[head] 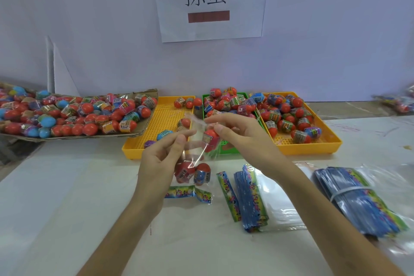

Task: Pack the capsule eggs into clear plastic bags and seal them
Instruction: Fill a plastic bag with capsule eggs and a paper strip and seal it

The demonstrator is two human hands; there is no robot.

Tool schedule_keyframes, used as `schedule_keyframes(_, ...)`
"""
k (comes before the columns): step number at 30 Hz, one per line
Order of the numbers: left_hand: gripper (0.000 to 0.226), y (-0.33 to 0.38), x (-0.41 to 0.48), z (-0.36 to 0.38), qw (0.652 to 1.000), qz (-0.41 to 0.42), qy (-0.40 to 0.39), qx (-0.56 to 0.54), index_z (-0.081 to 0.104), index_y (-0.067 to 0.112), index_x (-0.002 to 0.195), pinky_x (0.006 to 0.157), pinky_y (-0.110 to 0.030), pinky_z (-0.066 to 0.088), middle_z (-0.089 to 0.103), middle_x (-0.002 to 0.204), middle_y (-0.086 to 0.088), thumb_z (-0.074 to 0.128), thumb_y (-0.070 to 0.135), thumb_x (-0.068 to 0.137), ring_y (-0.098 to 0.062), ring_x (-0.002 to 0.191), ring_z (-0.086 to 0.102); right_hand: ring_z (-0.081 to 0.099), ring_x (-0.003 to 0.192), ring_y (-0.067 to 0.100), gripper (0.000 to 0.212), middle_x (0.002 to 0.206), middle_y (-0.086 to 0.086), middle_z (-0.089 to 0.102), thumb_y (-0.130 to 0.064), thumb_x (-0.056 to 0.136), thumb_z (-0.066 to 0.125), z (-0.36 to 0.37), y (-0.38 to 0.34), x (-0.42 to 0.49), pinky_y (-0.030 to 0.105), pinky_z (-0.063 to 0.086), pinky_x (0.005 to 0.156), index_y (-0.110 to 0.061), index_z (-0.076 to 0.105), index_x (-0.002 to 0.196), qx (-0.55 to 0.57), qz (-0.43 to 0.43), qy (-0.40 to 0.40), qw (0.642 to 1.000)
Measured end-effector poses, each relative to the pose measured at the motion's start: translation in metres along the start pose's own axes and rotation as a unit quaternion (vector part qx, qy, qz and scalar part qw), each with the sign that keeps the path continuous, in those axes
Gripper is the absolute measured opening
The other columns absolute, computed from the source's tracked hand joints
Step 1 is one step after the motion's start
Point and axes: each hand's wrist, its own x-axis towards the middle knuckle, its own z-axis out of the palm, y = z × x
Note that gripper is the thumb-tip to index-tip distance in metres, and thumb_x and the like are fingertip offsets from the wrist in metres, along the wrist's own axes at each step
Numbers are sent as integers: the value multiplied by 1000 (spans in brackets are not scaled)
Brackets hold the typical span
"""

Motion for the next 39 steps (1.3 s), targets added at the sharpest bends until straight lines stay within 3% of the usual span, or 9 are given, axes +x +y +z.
schedule_keyframes(6,33,0,0,1,1000,1,-3,-3,72,26,114,63,-21,58,79,99,2,51,40,93,-19,84,77,67,97,11,20,103,-8,71,-20,102,57,-2,2,0,38,55,90,-24,76,100,-40,-31,-21,998)
schedule_keyframes(11,35,-1,0,0,1000,-3,-9,-3,72,23,116,66,-22,59,79,99,2,51,40,94,-18,87,77,57,110,3,17,115,-17,60,-49,97,54,2,1,-3,27,50,93,-49,71,95,-83,-45,-84,992)
schedule_keyframes(14,36,-2,1,-2,1000,-13,1,-8,72,23,116,64,-21,58,79,97,-1,53,41,91,-19,85,77,57,106,1,25,117,-18,57,-59,88,60,3,2,-4,11,46,82,-39,74,94,-118,-52,-83,988)
schedule_keyframes(17,29,-2,1,-3,1000,-13,4,-14,75,29,108,62,-21,58,79,98,-1,54,40,91,-20,85,77,60,100,1,17,119,-15,57,-40,83,79,4,3,-6,10,49,79,-33,73,97,-136,-74,-89,984)
schedule_keyframes(23,31,-3,2,-1,1000,-10,-8,6,73,29,111,57,-22,58,79,101,6,51,43,93,-18,84,77,63,70,0,25,103,-11,62,-12,82,80,11,5,-5,14,48,58,-17,66,102,-135,-79,-44,987)
schedule_keyframes(28,33,-5,3,-3,1000,-20,5,11,72,29,114,68,-31,62,79,103,6,49,45,95,-18,88,77,60,96,-1,17,109,-16,62,-27,86,78,5,5,-2,12,48,80,-27,69,101,-124,-65,-34,990)
schedule_keyframes(33,36,-6,5,-7,999,-30,14,-6,71,22,119,72,-33,59,78,106,1,48,40,99,-19,94,76,61,77,5,11,90,-12,70,-17,95,65,-27,15,3,20,51,75,-26,71,92,-183,-48,210,959)
schedule_keyframes(36,37,-6,6,-7,999,-34,13,-21,71,18,119,72,-22,59,78,106,0,50,39,97,-17,95,76,57,95,14,7,92,-12,66,-36,94,65,-34,33,3,45,41,102,-31,69,98,-365,103,157,912)
schedule_keyframes(39,39,-6,6,-6,999,-36,11,-35,71,18,119,72,-21,58,78,106,0,50,40,94,-16,97,75,52,108,22,17,97,-10,69,-39,98,58,-31,43,4,45,27,105,-33,70,107,-426,130,117,887)
